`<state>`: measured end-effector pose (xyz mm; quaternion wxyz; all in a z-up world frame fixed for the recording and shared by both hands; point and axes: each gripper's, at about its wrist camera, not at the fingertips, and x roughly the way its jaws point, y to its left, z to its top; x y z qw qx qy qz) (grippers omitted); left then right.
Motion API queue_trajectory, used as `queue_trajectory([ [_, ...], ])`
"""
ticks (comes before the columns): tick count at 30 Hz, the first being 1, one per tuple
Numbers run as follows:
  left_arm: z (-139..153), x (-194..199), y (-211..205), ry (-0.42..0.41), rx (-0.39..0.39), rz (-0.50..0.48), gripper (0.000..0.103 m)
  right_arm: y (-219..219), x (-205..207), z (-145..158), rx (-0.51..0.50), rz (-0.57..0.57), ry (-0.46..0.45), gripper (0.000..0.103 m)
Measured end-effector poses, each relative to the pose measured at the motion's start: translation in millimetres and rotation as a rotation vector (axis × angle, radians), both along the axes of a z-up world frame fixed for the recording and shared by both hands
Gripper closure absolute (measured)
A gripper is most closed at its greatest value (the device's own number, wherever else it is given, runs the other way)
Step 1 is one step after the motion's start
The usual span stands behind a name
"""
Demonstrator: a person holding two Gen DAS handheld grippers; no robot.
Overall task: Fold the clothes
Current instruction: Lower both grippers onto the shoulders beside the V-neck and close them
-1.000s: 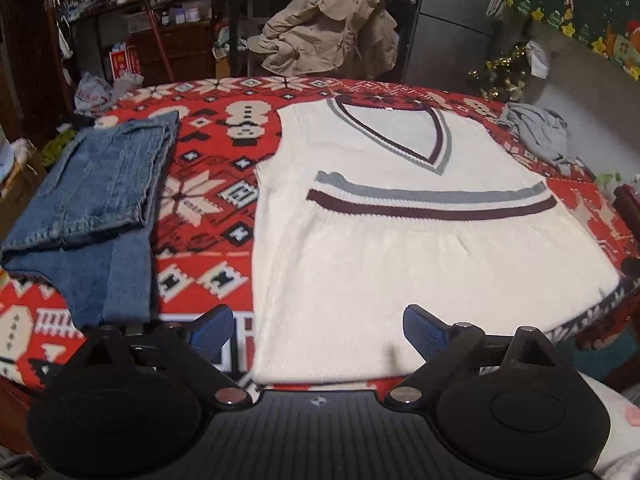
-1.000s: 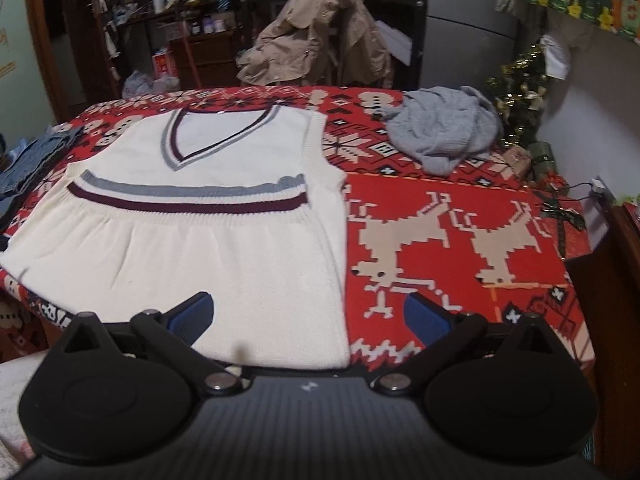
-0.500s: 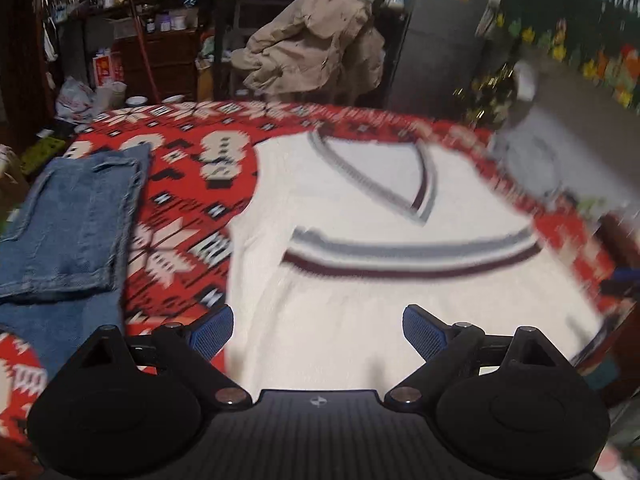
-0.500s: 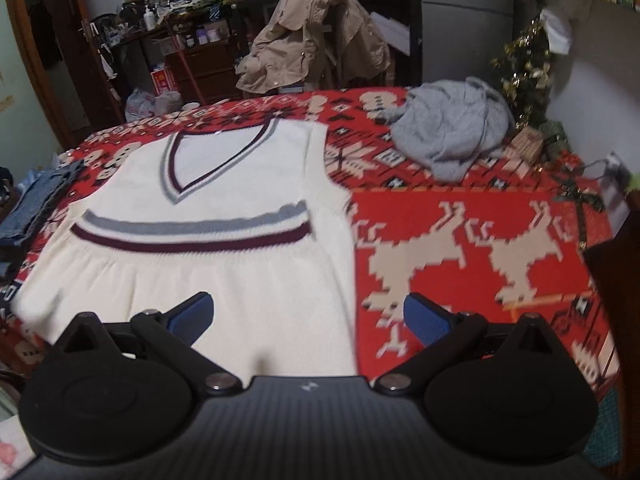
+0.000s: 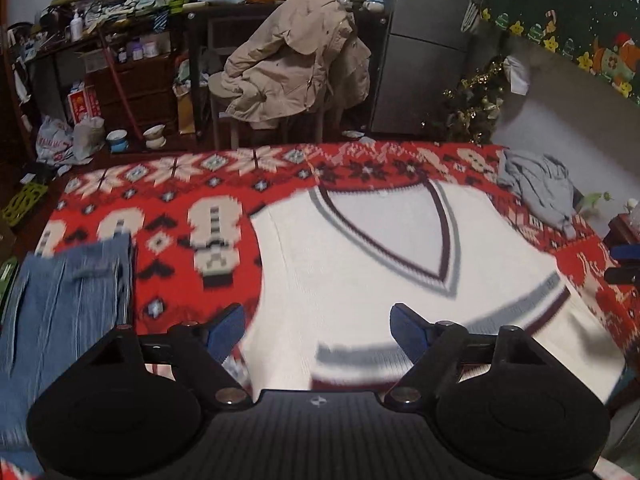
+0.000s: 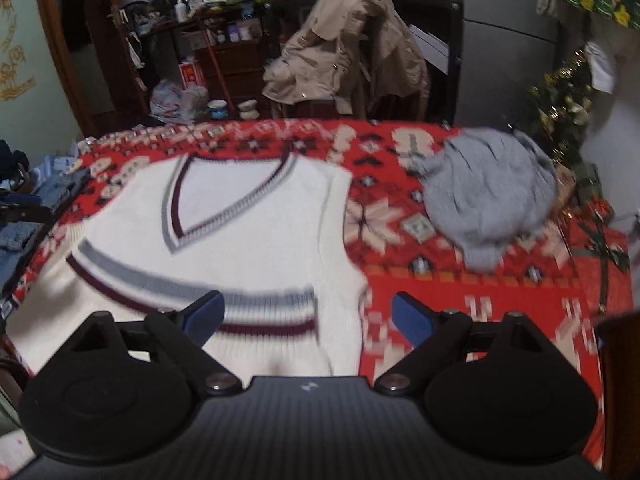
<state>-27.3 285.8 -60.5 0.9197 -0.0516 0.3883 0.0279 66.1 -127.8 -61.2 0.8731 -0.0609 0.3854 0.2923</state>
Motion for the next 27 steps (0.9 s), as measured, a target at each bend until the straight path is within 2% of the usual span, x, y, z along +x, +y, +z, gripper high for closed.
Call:
queue_trajectory([
  [4,4.7,32.6,20.0,0.005,0.004,-0.019,0.037,15.0,41.7,11.6,-0.011,0.037,-0.002,0.015],
  [8,1.6,65.7,39.0,0.022,0.032,-0.018,0.04,32.6,86.6,14.4,-0.048,0.085,0.003,0.029],
  [10,-2.1,81.3,48.8,0.034,0.026,-0.02,0.047,41.3,107.7,12.9,-0.058,0.108,0.007,0.031],
  [14,-7.1,107.8,62.0,0.039,0.0,-0.054,0.047,58.5,148.0,10.3,-0.061,0.146,0.023,0.041],
  [15,-8.4,114.1,62.9,0.041,-0.003,-0.07,0.047,64.4,156.7,8.6,-0.074,0.161,0.024,0.044],
  [17,-12.3,126.7,62.2,0.05,-0.01,-0.104,0.047,76.4,174.0,5.0,-0.1,0.191,0.026,0.056],
  [19,-17.3,138.6,61.8,0.06,-0.019,-0.137,0.048,91.4,186.7,-1.7,-0.142,0.242,0.01,0.057],
  [22,-26.3,156.5,62.8,0.08,-0.024,-0.172,0.058,110.1,205.3,-15.0,-0.191,0.298,0.017,0.064],
  [27,-41.8,181.6,65.7,0.111,-0.018,-0.208,0.063,132.0,225.1,-37.2,-0.216,0.363,0.059,0.069],
])
